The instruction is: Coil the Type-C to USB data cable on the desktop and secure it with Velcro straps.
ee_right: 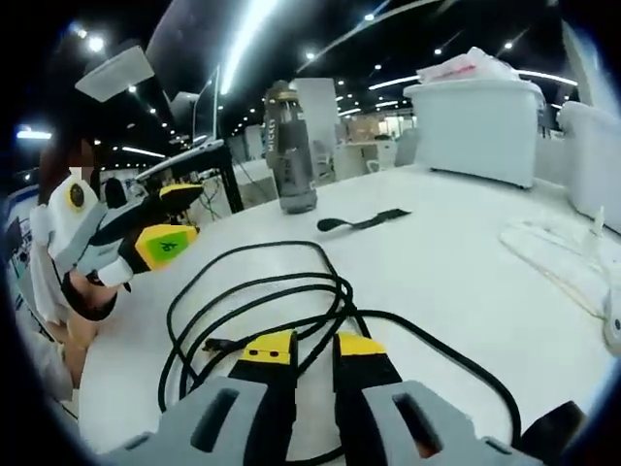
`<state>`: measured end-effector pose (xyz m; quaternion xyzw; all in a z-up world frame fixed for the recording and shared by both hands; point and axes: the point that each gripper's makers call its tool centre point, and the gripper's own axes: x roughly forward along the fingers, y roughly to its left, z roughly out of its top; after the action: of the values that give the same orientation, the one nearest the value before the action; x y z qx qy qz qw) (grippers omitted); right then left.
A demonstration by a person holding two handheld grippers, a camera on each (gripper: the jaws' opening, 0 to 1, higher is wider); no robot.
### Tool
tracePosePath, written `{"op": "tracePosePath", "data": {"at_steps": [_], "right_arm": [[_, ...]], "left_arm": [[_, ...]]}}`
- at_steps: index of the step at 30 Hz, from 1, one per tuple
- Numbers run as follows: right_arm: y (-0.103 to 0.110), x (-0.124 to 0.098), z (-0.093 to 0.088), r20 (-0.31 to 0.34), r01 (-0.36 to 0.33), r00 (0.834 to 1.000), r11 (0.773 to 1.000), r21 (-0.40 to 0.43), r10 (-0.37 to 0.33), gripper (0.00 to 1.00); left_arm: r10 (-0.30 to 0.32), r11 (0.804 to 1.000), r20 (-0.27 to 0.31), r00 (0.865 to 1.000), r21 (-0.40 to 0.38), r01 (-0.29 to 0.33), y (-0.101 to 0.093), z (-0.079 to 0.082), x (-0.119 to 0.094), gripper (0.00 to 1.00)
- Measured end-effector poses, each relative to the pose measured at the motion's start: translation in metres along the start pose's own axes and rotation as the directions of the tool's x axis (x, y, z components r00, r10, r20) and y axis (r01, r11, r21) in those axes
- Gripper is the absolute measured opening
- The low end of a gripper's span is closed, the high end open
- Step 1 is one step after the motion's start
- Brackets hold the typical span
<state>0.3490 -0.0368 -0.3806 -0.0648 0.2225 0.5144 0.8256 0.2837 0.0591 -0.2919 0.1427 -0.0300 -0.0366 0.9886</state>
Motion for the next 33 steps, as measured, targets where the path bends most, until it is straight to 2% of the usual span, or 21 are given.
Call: {"op": "tracePosePath", "data": {"at_steps": [3, 9, 13, 19, 21, 23, 24, 25, 26, 27, 28, 30, 33], "right_arm": [[-0.01, -0.003, 0.002, 0.011, 0.025, 1.0, 0.999, 0.024, -0.025, 0.04], [-0.026, -0.016, 0.0, 0.017, 0.05, 0.999, 0.996, 0.068, -0.051, 0.02], [-0.038, -0.038, 0.008, 0.079, 0.05, 0.995, 0.986, 0.158, -0.063, 0.02], [-0.061, -0.084, 0.017, 0.177, 0.091, 0.977, 0.983, 0.162, -0.12, 0.02], [-0.068, -0.101, 0.018, 0.196, 0.104, 0.971, 0.98, 0.168, -0.137, 0.02], [-0.074, -0.12, 0.023, 0.239, 0.113, 0.958, 0.976, 0.187, -0.157, 0.02], [-0.075, -0.131, 0.025, 0.263, 0.113, 0.951, 0.976, 0.188, -0.161, 0.02], [-0.077, -0.141, 0.027, 0.285, 0.116, 0.943, 0.974, 0.193, -0.169, 0.02], [-0.077, -0.149, 0.028, 0.299, 0.119, 0.938, 0.974, 0.191, -0.174, 0.02], [-0.077, -0.158, 0.031, 0.324, 0.121, 0.929, 0.975, 0.187, -0.177, 0.02], [-0.076, -0.166, 0.033, 0.345, 0.123, 0.922, 0.977, 0.177, -0.179, 0.02], [-0.075, -0.181, 0.039, 0.389, 0.144, 0.903, 0.981, 0.126, -0.183, 0.02], [-0.069, -0.198, 0.047, 0.447, 0.182, 0.877, 0.983, 0.033, -0.177, 0.02]], "left_arm": [[-0.007, 1.0, -0.007, 1.0, 0.007, 0.007, -0.003, -0.001, 0.001, 0.44], [-0.017, 1.0, -0.015, 1.0, 0.013, 0.017, -0.006, -0.002, 0.003, 0.44], [-0.045, 0.999, -0.01, 0.999, 0.008, 0.045, -0.017, 0.006, 0.008, 0.44], [-0.149, 0.989, 0.035, 0.988, 0.024, 0.148, -0.053, 0.04, 0.022, 0.44], [-0.199, 0.98, 0.044, 0.979, 0.036, 0.198, -0.069, 0.053, 0.029, 0.44], [-0.271, 0.962, 0.056, 0.961, 0.056, 0.268, -0.091, 0.068, 0.037, 0.43], [-0.316, 0.947, 0.064, 0.946, 0.073, 0.312, -0.104, 0.075, 0.04, 0.43], [-0.372, 0.927, 0.07, 0.926, 0.075, 0.367, -0.121, 0.083, 0.043, 0.43], [-0.384, 0.922, 0.069, 0.921, 0.075, 0.379, -0.126, 0.084, 0.044, 0.42], [-0.425, 0.904, 0.071, 0.902, 0.087, 0.419, -0.141, 0.09, 0.048, 0.41], [-0.447, 0.893, 0.08, 0.891, 0.097, 0.439, -0.151, 0.095, 0.051, 0.41], [-0.466, 0.882, 0.087, 0.881, 0.119, 0.455, -0.164, 0.1, 0.059, 0.41], [-0.464, 0.884, 0.099, 0.88, 0.115, 0.453, -0.17, 0.099, 0.068, 0.41]]}}
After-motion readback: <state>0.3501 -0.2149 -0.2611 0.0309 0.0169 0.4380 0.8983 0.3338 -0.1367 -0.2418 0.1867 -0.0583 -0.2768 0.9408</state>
